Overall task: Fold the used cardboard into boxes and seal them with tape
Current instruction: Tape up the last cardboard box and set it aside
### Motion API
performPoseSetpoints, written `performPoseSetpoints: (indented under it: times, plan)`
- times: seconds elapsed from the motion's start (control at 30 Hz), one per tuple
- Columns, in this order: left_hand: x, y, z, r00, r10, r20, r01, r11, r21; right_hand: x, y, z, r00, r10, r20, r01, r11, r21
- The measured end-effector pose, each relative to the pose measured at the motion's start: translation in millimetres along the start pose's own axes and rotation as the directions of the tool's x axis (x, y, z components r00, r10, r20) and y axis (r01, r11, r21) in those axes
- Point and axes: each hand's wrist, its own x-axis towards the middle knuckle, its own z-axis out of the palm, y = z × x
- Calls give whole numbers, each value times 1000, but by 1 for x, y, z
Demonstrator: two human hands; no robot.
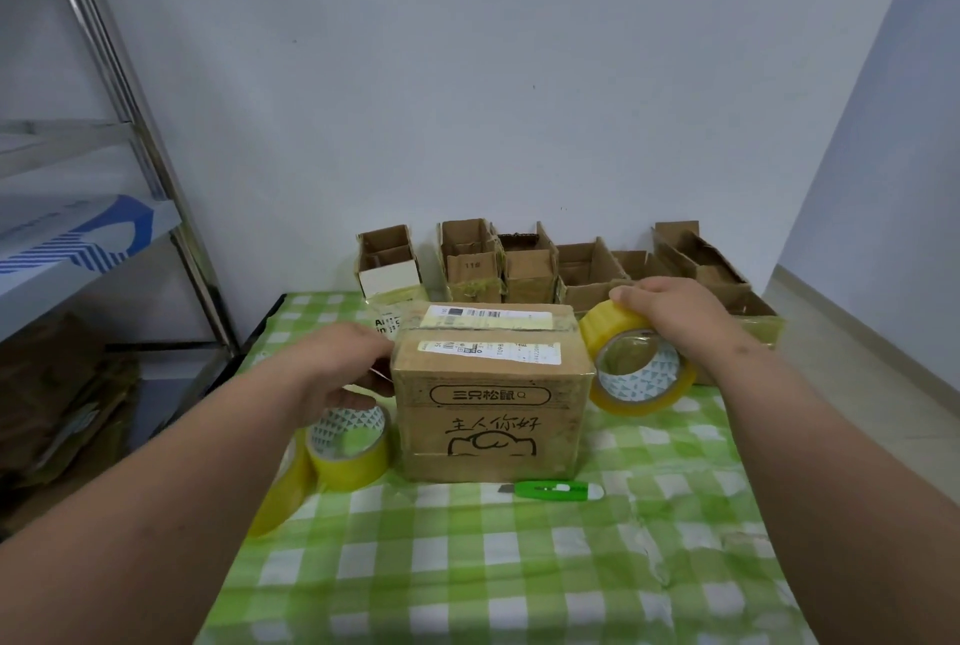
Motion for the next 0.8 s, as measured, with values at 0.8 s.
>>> performPoseSetpoints:
  times: [0.8]
  plan:
    - [1,7,36,886,386,257,-419,427,801,-47,-32,80,814,-474,334,565,517,-643]
